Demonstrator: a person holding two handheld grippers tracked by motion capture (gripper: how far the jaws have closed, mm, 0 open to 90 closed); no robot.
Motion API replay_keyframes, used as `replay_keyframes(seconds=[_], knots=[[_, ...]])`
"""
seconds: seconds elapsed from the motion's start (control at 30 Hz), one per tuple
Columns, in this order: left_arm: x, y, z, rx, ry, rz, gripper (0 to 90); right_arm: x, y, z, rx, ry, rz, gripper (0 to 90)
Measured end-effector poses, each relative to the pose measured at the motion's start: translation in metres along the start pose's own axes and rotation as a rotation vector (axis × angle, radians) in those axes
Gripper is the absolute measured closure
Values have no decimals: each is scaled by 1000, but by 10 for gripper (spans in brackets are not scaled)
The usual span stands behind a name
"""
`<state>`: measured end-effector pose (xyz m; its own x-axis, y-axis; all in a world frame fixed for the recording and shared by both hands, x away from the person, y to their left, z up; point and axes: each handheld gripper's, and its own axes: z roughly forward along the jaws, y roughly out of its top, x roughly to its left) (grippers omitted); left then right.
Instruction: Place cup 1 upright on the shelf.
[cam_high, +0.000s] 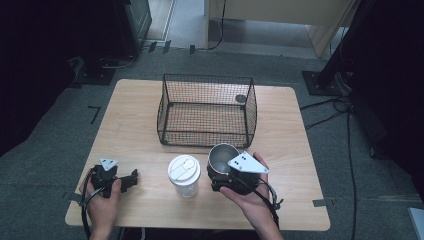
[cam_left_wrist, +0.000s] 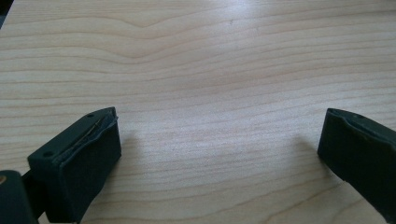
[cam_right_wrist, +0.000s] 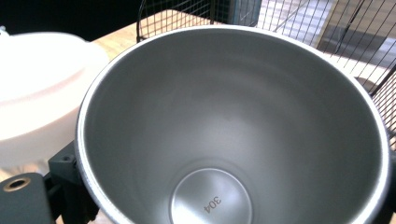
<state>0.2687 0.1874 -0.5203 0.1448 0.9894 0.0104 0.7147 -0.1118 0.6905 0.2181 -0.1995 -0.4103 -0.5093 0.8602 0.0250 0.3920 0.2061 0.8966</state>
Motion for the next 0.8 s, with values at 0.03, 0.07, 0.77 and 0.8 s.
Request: replay_keyframes(seconds=[0.03, 0.07, 0.77, 0.8], knots=[[0, 0, 0, 0, 0, 0, 0, 0, 2, 0, -2, -3, -4, 73], [0, 0, 0, 0, 0, 0, 0, -1, 5, 0, -7, -7, -7, 73], [0, 0, 0, 0, 0, -1, 0, -13, 43, 13, -111, -111, -34, 74], [0, 0, 0, 0, 0, -1, 0, -15, 44, 14, -114, -115, -33, 74]])
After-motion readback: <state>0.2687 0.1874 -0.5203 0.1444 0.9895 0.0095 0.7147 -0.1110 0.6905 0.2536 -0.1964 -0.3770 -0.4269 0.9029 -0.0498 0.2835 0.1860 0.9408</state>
